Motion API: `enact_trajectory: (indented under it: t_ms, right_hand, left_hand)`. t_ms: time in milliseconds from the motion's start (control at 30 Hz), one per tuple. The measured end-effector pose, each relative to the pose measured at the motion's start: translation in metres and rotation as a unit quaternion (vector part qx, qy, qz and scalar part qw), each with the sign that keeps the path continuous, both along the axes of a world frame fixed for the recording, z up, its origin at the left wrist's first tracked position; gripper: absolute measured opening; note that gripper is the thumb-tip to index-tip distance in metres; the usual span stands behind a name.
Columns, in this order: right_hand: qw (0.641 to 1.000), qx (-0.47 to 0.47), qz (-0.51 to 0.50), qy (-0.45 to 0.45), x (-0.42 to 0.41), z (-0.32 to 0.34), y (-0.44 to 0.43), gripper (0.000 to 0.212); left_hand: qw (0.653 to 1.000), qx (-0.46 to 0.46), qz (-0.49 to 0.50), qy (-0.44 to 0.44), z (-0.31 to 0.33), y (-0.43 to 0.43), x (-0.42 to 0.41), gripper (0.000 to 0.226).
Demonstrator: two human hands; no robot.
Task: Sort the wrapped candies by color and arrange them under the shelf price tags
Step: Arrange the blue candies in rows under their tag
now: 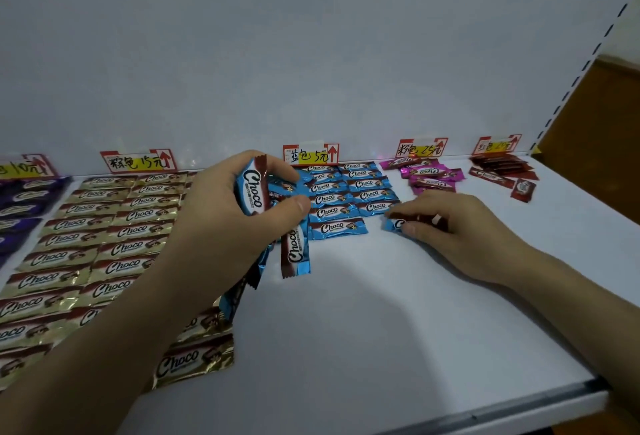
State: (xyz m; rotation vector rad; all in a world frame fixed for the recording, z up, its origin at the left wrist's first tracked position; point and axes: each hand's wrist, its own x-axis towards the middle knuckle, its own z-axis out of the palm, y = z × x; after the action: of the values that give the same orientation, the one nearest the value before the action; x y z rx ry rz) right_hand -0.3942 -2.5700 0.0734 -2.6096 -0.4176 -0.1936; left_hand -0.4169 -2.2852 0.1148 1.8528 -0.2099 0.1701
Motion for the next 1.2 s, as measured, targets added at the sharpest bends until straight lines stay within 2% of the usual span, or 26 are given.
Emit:
enact_trajectory:
  t_ms: [100, 300, 633, 1100, 1200]
  right_hand:
    - [0.996, -0.063, -0.018, -0.055, 0.000, -0.009, 0.002, 0.044]
    - [0.997, -0.039, -0.012, -0.058, -0.007, -0.014, 0.002, 0.010]
    - [0.988, -0.075, 0.008, -0.137, -0.003, -0.017, 0.013, 0.018]
    - [0.985, -0.112, -0.006, -0.132, -0.003, -0.016, 0.018, 0.026]
    - [0.987, -0.048, -0.037, -0.151, -0.012, -0.005, 0.024, 0.022]
  left_hand:
    - [1.000, -0.003, 0.008, 0.002, 0.000, 0.000, 0.001, 0.016]
    - [1.000, -0.006, 0.012, -0.001, -0.001, 0.002, 0.003, 0.016]
    - [1.000, -0.003, 0.011, -0.008, -0.004, 0.002, 0.005, 0.015]
    - [1.000, -0.011, 0.015, -0.016, -0.008, 0.003, 0.009, 0.014]
    - [0.999, -0.029, 0.013, -0.016, -0.008, 0.003, 0.009, 0.013]
